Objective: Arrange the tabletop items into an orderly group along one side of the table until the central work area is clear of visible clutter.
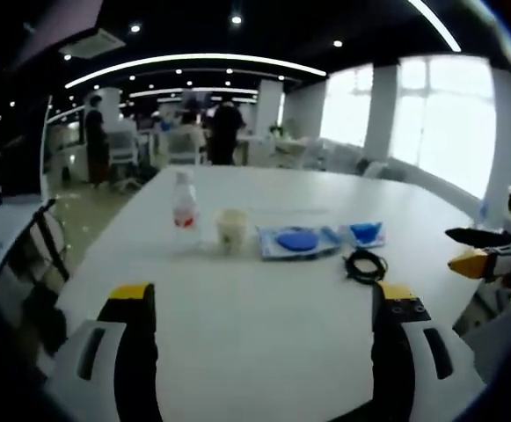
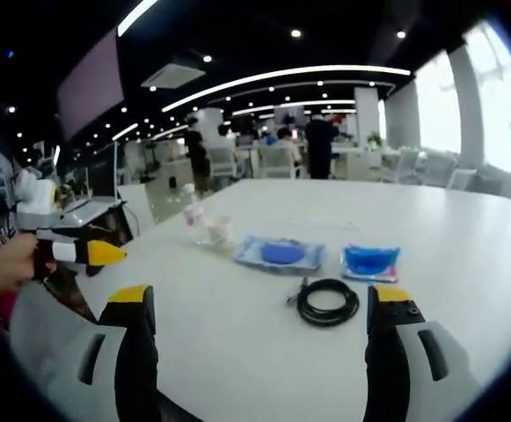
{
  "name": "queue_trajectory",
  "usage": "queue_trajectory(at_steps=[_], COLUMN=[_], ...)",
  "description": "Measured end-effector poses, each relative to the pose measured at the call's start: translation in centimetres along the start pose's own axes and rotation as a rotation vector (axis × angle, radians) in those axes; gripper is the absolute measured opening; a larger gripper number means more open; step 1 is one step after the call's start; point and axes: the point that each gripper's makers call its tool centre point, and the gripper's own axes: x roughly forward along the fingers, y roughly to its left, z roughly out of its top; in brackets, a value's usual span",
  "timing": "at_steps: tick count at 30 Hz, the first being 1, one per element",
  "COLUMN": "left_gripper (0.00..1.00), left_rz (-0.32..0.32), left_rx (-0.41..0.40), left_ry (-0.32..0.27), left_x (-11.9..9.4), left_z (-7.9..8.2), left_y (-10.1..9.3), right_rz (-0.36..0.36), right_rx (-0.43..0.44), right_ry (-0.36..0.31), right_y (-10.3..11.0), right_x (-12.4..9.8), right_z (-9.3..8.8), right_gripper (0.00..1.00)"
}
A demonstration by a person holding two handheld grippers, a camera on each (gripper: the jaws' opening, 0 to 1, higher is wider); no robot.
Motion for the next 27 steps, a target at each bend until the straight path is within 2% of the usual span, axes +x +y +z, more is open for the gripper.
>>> queue_trajectory(at_steps=[11,20,24,27], left_gripper=[0.99,0.99,0.98,0.98], left_rz=[-0.020,0.010,0.013,0.019], left_rx=[-0.021,0.016,0.015,0.013], left_ry=[-0.010,0.002,-0.004,-0.004], left_x=[-1.0,-1.7,-1.6,-1.6], left_z=[-0.4,-1.6,-2.0,-2.2], left_y=[-1.0,-0.6,-0.4,-0.3], right_rz=[0.014,0.006,-0.004,-0.007], right_rx=[0.015,0.042,0.032,0.012], right_ry=[-0.016,-0.045,-0.058,-0.043], right_y=[0.9,1.4,1.5,1.5], right_x=[-1.0,-1.0,-0.9,-0.8], right_z=[-0.4,-0.9,-1.3,-1.7], right_gripper=[0.99,0.99,0.99,0.99])
